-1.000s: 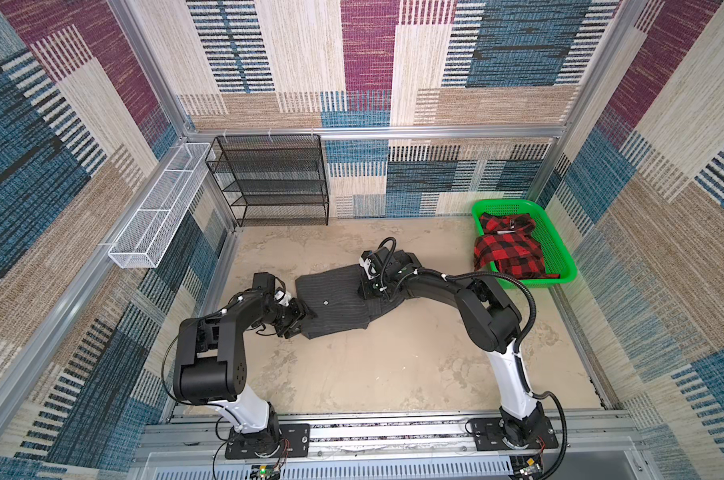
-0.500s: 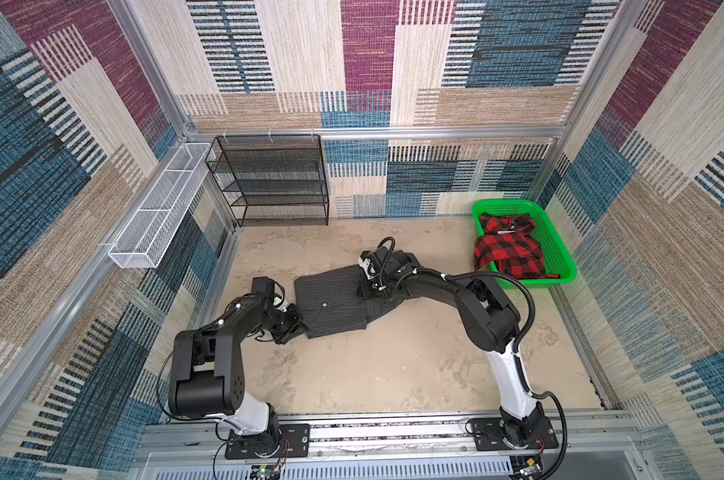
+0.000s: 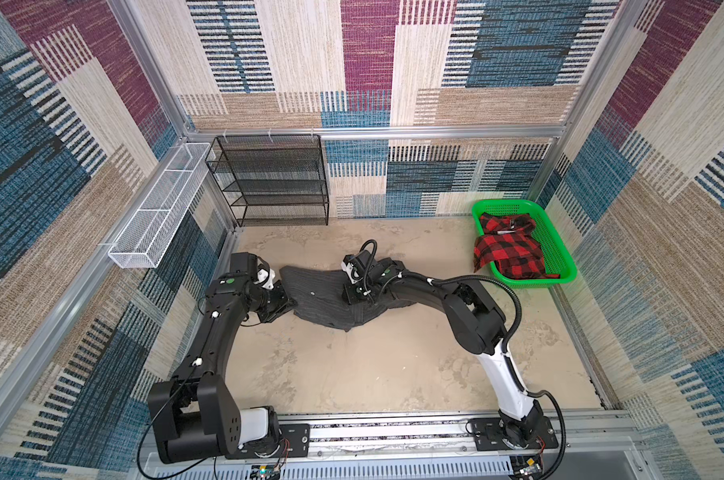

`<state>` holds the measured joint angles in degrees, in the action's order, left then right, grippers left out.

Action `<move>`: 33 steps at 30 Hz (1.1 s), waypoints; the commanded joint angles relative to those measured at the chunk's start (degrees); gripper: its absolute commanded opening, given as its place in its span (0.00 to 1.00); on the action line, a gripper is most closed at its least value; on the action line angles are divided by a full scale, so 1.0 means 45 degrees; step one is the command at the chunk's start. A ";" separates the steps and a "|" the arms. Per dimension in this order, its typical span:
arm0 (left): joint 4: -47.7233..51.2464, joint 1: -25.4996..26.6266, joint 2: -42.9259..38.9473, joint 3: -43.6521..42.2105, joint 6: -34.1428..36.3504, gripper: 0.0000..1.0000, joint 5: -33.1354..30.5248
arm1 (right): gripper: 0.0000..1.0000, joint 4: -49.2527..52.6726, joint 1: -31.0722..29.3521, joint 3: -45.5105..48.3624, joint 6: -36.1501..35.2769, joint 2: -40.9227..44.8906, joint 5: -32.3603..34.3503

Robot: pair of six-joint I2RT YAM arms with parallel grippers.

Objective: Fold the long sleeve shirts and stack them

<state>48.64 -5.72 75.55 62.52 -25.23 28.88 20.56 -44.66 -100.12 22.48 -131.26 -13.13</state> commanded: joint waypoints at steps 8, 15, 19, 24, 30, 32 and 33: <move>0.1952 0.0815 0.0297 0.2276 0.1152 0.00 0.0518 | 0.18 0.0543 -0.1019 -0.3847 0.1450 -0.2272 -0.0622; 0.2534 0.1463 0.1214 0.3665 0.1500 0.00 -0.0390 | 0.17 0.0479 -0.1534 -0.4953 0.2084 -0.3139 -0.1223; 0.2600 0.1599 0.1766 0.4525 0.1677 0.00 -0.0603 | 0.17 -0.0126 -0.1673 -0.4022 0.2390 -0.2730 -0.1372; 0.2602 0.2300 0.2911 0.5573 0.1934 0.00 -0.0701 | 0.16 -0.0449 -0.2014 -0.3884 0.2682 -0.2857 -0.1832; 0.2644 0.3301 0.3996 0.6313 0.2087 0.00 -0.0933 | 0.17 -0.1411 -0.1603 -0.1340 0.2983 -0.1050 -0.0431; 0.2726 0.3506 0.4070 0.6435 0.2167 0.00 -0.1051 | 0.18 -0.1604 -0.1281 -0.0549 0.3056 -0.0411 -0.0142; 0.2745 0.3588 0.4075 0.6448 0.2223 0.00 -0.1119 | 0.19 -0.1598 -0.1129 -0.0252 0.3070 -0.0181 0.0019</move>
<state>61.71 9.96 93.73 90.83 -17.52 23.38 16.69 -51.16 -103.96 34.74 -134.89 -16.91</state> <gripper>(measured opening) 0.074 0.186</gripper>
